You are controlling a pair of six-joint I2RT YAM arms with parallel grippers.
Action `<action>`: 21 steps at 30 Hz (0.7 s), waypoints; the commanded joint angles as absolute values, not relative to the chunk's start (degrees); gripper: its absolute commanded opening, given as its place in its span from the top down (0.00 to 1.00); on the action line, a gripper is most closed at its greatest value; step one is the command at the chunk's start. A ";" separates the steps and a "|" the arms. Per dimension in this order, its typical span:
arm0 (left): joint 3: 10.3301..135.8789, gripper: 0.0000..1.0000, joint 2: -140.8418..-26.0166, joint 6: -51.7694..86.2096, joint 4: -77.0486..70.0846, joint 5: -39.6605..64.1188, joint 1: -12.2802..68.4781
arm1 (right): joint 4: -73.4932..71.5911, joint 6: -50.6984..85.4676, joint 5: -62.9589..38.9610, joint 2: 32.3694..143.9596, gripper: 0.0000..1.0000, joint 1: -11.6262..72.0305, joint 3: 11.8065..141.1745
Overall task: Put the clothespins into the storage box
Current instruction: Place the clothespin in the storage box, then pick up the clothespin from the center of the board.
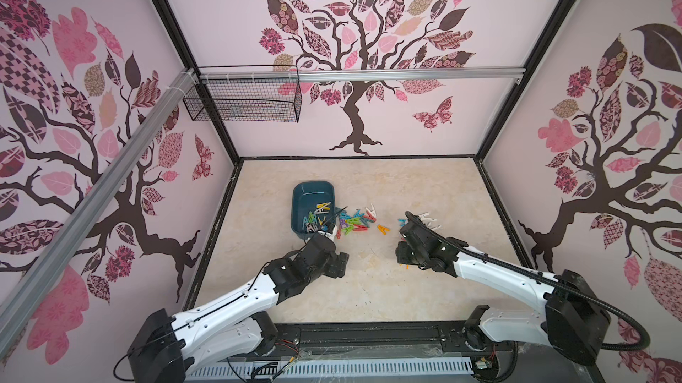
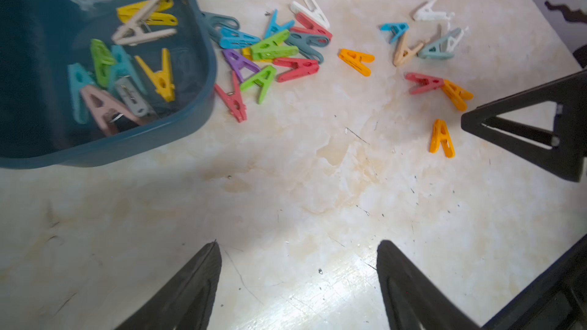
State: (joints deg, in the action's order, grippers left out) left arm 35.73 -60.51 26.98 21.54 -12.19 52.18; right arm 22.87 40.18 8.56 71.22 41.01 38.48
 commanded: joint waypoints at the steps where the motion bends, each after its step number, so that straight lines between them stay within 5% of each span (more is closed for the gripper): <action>1: 39.13 0.19 -65.15 23.89 18.12 -10.71 54.07 | 24.85 41.62 10.65 69.97 0.58 40.22 36.77; 21: 35.12 0.17 -61.10 20.81 18.35 -9.56 54.13 | 18.28 40.47 8.87 84.80 0.69 40.21 38.39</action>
State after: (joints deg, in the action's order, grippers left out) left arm 36.29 -61.80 22.06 18.28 -8.43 54.04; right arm 17.21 40.71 9.02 82.76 40.25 37.39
